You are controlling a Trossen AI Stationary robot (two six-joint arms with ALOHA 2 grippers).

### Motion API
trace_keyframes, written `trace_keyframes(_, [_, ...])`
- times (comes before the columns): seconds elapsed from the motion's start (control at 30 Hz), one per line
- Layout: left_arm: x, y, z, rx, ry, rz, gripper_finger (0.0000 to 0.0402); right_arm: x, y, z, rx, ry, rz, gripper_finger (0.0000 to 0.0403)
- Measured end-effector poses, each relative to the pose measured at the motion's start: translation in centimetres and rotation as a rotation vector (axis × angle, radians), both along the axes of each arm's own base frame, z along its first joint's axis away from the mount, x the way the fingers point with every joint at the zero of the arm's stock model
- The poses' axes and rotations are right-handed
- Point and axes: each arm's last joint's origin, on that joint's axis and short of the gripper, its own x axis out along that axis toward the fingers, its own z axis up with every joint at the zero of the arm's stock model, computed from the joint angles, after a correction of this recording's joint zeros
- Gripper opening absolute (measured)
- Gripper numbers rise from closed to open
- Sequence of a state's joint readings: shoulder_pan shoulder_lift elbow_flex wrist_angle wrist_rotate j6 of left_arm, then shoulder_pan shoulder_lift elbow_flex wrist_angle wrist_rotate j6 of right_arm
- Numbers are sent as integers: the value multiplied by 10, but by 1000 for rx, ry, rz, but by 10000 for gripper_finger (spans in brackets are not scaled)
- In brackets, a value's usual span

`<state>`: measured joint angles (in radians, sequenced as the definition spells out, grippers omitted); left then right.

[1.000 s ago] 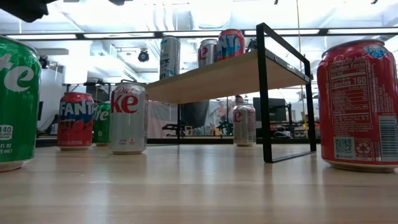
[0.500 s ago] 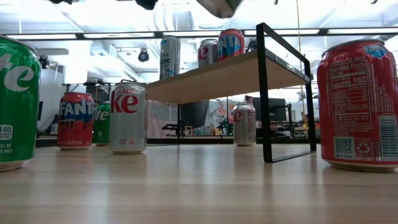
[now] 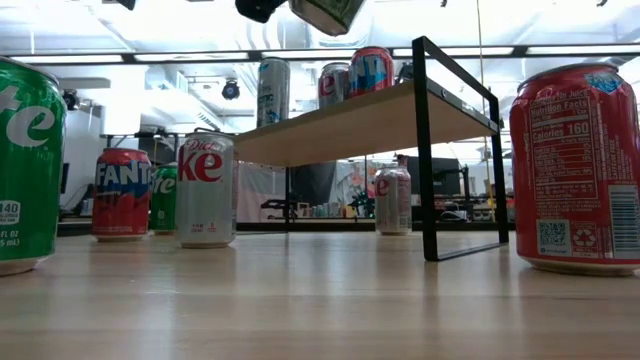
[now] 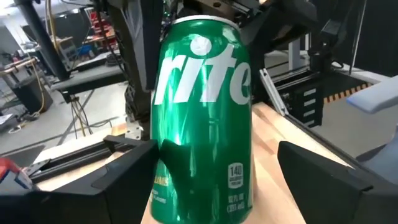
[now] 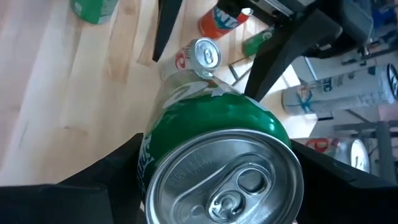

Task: Place canned beverage on shelf
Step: Put the bottom right green soda can on the shelf

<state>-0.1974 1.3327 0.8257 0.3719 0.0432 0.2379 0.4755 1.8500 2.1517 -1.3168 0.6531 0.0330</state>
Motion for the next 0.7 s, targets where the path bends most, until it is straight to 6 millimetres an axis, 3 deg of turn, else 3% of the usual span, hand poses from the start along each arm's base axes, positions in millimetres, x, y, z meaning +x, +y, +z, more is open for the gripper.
trace_keyframes(0.37, [-11, 5, 10, 6, 3, 84, 314, 0, -17, 8, 3, 34, -17, 287])
trace_keyframes(0.7, [-26, 8, 23, -10, -11, 89, 314, 4, -68, 9, 316, 198, -111, 287])
